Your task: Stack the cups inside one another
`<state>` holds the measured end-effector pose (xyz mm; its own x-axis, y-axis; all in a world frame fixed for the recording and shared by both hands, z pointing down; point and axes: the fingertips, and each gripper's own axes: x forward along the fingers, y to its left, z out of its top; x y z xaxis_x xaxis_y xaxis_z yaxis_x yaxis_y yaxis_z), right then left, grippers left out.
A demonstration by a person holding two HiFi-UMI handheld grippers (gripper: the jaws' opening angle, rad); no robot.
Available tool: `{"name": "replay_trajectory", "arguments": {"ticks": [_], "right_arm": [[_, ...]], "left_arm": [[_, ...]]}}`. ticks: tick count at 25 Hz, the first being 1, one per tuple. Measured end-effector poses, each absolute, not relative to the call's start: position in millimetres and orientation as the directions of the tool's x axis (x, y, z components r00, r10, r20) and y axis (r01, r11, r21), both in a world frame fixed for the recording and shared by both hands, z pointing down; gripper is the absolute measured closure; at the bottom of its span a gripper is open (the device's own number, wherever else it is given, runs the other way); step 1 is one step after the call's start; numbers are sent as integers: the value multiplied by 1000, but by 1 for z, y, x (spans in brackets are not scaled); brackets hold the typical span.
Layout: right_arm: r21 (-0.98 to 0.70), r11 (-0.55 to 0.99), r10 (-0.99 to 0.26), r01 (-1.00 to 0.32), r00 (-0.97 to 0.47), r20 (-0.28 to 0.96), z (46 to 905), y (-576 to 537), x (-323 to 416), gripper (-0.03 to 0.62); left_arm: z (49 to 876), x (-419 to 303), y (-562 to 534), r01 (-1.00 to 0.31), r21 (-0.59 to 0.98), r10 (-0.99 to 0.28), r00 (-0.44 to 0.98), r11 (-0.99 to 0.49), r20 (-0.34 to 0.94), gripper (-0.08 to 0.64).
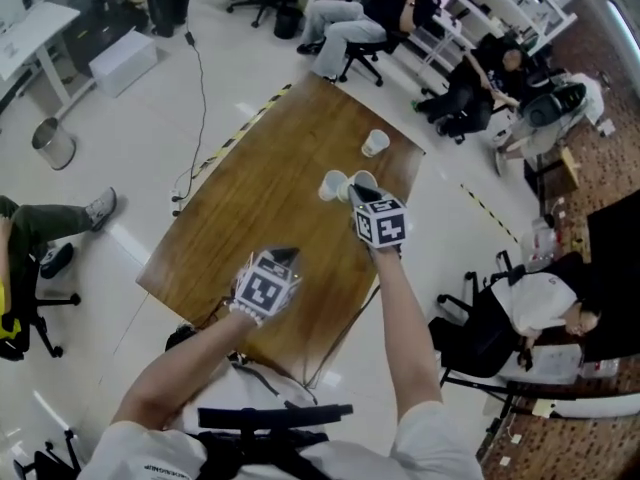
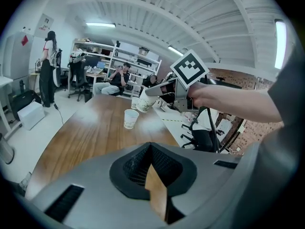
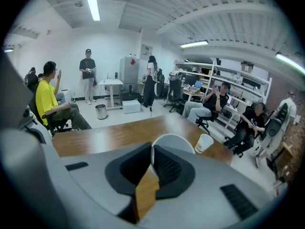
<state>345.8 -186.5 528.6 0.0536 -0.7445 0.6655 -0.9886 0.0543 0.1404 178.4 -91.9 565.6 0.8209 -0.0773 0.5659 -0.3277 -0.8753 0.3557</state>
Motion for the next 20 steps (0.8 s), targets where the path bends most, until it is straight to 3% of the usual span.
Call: {"name": "replay_trajectory", "arguments": {"ticks": [20], "right_arm": [[166,136,-676,-977,31,736,583,-241,356,566]], "left_arm": [[604,185,-137,-395,384,-59,757,-835,651,561]]}}
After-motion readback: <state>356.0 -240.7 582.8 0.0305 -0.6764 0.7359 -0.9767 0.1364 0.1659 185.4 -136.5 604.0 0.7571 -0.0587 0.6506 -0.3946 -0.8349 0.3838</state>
